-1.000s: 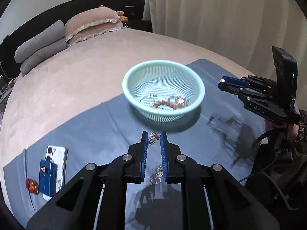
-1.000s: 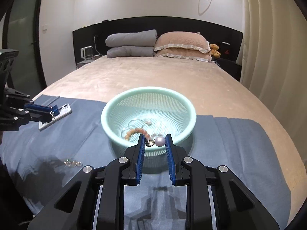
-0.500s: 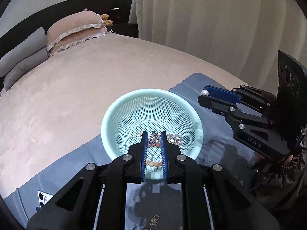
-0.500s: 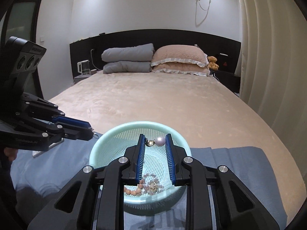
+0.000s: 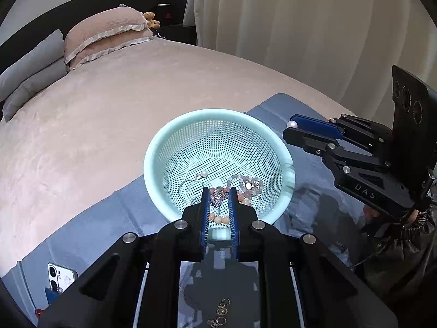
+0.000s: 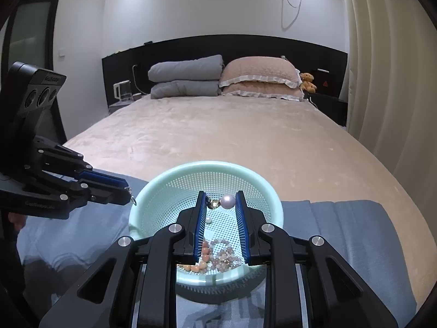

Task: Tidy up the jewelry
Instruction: 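Carry the earring and pearl earring over the green basket and open both tools, then withdraw both tools from the basket toward the last earrings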

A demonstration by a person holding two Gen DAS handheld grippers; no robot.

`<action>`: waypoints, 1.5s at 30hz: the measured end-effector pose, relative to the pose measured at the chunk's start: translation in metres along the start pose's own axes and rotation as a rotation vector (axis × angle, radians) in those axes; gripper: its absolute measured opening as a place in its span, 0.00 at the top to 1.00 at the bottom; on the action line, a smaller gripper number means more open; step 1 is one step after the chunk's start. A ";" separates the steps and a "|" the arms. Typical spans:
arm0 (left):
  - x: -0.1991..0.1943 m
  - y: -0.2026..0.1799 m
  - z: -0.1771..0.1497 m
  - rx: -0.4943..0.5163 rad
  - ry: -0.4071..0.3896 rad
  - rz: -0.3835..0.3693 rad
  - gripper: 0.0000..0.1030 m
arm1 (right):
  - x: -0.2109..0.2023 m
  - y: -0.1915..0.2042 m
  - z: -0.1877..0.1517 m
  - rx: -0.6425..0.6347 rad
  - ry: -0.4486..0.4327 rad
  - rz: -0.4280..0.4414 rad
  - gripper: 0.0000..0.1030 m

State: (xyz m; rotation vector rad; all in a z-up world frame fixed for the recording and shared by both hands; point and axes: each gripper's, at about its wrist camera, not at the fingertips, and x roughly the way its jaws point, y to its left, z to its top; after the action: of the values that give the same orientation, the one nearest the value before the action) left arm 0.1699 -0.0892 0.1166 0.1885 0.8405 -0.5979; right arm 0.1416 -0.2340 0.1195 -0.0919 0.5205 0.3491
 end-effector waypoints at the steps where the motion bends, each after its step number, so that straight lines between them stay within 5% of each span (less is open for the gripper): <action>1: 0.000 0.000 0.000 -0.005 -0.001 -0.008 0.86 | 0.000 0.000 -0.001 -0.001 0.001 0.002 0.80; 16: 0.039 0.010 0.003 -0.027 0.057 -0.063 0.86 | 0.030 -0.006 -0.010 0.011 0.072 0.053 0.80; 26: 0.100 0.023 0.012 -0.018 0.164 0.007 0.86 | 0.092 -0.013 -0.008 0.010 0.182 0.079 0.80; 39: 0.112 0.031 0.007 -0.027 0.176 0.031 0.85 | 0.098 -0.017 -0.018 0.003 0.209 0.070 0.80; 43: 0.105 0.030 0.005 -0.024 0.162 0.048 0.69 | 0.089 -0.013 -0.017 -0.043 0.186 0.059 0.78; 45: 0.096 0.030 0.004 -0.007 0.138 0.066 0.50 | 0.083 -0.015 -0.017 -0.044 0.166 0.045 0.55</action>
State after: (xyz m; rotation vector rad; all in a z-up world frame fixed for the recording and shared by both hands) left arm 0.2389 -0.1069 0.0454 0.2524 0.9658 -0.5247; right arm 0.2059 -0.2262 0.0632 -0.1525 0.6799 0.3985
